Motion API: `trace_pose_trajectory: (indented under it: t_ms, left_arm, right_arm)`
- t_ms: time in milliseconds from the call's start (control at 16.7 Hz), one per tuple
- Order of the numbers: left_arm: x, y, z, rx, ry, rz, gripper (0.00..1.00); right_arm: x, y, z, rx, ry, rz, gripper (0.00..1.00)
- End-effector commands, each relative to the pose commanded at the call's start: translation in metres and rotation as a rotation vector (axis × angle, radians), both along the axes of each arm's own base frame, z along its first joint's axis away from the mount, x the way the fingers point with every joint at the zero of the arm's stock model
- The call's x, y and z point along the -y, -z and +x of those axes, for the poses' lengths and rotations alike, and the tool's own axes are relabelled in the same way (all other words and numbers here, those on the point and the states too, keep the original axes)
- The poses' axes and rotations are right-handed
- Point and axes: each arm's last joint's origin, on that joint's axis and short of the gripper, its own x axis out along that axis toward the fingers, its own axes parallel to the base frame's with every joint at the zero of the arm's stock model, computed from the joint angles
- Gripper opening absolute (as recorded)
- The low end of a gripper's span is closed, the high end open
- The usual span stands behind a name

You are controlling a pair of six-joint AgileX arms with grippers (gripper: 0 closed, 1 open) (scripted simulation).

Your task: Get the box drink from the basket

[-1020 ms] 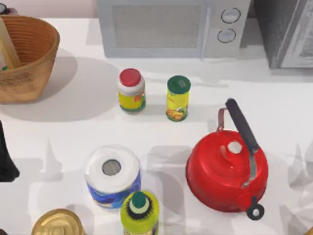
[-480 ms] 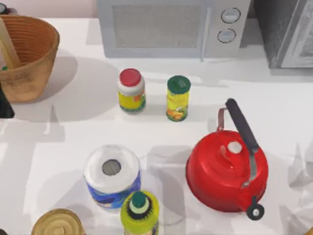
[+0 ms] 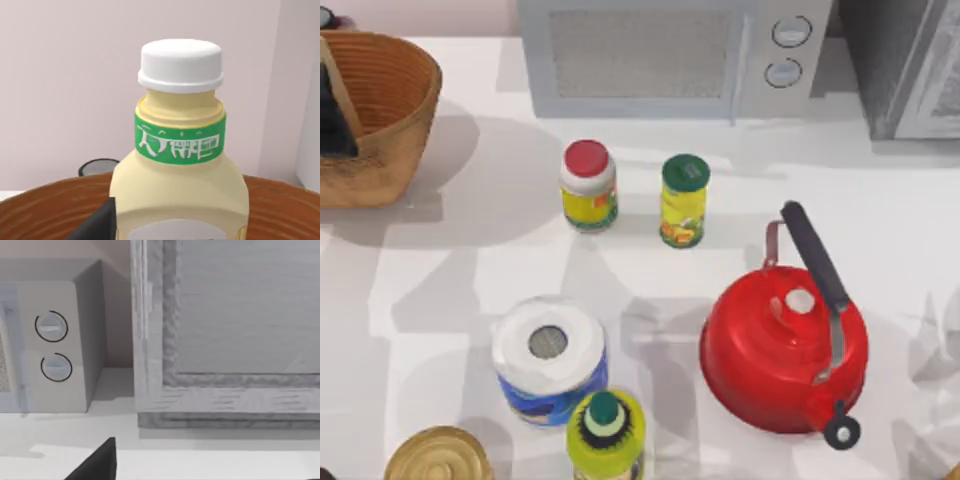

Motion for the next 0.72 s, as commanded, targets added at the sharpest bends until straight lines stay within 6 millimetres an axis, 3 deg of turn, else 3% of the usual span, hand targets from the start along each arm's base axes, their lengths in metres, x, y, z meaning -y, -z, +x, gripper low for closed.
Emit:
trace_pose_trajectory:
  t_ms: [360, 720]
  left_arm:
    - [-0.015, 0.045, 0.043, -0.002, -0.001, 0.004, 1.00]
    - [-0.020, 0.060, 0.053, -0.002, -0.001, 0.005, 1.00]
  right_arm:
    - [0.000, 0.000, 0.000, 0.000, 0.000, 0.000, 1.00]
    - [0.000, 0.000, 0.000, 0.000, 0.000, 0.000, 1.00]
